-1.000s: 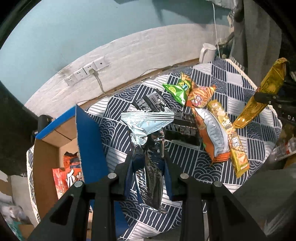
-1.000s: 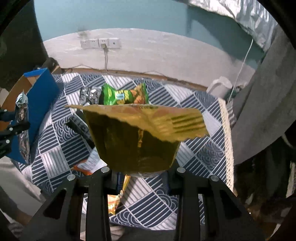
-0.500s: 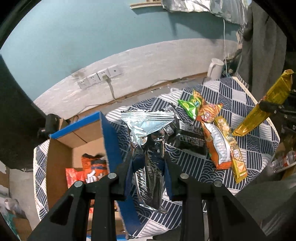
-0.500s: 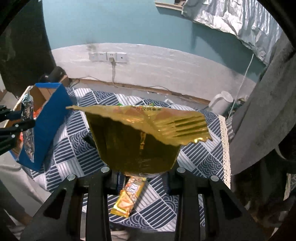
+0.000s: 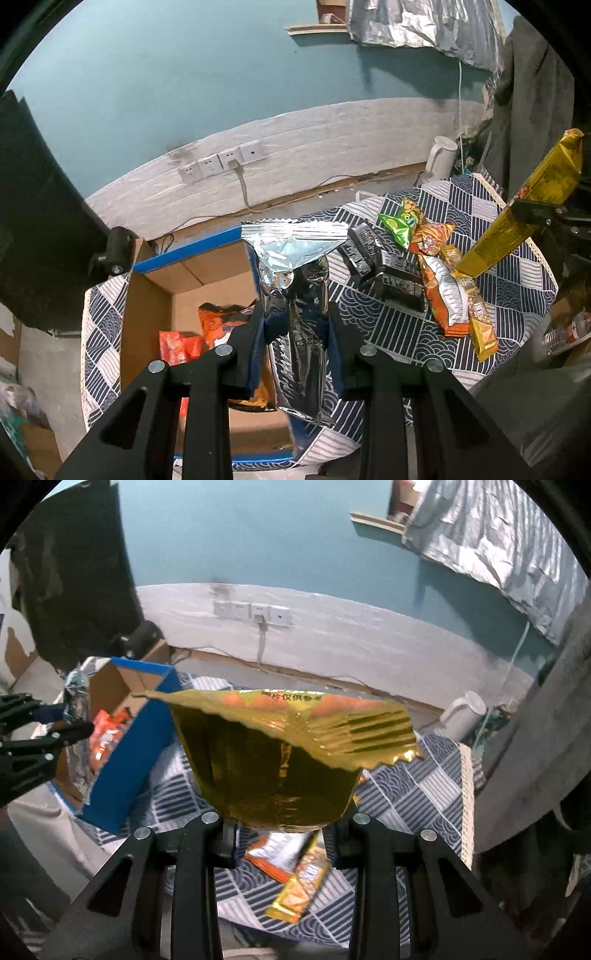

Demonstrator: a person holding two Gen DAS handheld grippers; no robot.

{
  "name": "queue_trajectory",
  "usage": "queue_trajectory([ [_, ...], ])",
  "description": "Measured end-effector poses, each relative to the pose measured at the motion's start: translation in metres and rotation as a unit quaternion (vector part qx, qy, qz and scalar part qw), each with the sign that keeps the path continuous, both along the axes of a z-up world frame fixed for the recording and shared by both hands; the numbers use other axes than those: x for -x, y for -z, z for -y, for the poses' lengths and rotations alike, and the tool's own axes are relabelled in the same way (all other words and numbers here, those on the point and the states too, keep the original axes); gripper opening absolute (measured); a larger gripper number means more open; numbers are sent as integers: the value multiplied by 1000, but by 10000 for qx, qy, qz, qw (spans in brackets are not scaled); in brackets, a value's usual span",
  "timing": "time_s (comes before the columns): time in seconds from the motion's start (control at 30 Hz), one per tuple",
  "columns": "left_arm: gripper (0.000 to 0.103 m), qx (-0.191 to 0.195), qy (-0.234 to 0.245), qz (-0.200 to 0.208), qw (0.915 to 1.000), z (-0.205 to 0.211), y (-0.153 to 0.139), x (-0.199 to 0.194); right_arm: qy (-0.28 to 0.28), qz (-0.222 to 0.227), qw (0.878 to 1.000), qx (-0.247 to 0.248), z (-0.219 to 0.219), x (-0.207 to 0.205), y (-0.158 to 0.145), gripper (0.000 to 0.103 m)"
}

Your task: Organize snacks

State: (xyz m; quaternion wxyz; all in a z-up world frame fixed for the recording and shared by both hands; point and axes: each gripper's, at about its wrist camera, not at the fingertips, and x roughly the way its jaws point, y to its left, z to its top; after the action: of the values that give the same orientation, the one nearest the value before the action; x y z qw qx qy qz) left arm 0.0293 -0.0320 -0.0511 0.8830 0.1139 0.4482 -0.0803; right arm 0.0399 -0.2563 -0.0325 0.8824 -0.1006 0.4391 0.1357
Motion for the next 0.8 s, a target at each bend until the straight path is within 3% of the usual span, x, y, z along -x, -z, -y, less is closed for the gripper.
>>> queue_trajectory([
  [0.33, 30, -243, -275, 439, 9984, -42, -19, 15, -609, 47, 9981, 24, -66, 0, -16, 31],
  [0.8, 30, -211, -918, 360, 9949, -127, -7, 22, -1485, -149, 9887, -158, -167, 3, -22, 31],
])
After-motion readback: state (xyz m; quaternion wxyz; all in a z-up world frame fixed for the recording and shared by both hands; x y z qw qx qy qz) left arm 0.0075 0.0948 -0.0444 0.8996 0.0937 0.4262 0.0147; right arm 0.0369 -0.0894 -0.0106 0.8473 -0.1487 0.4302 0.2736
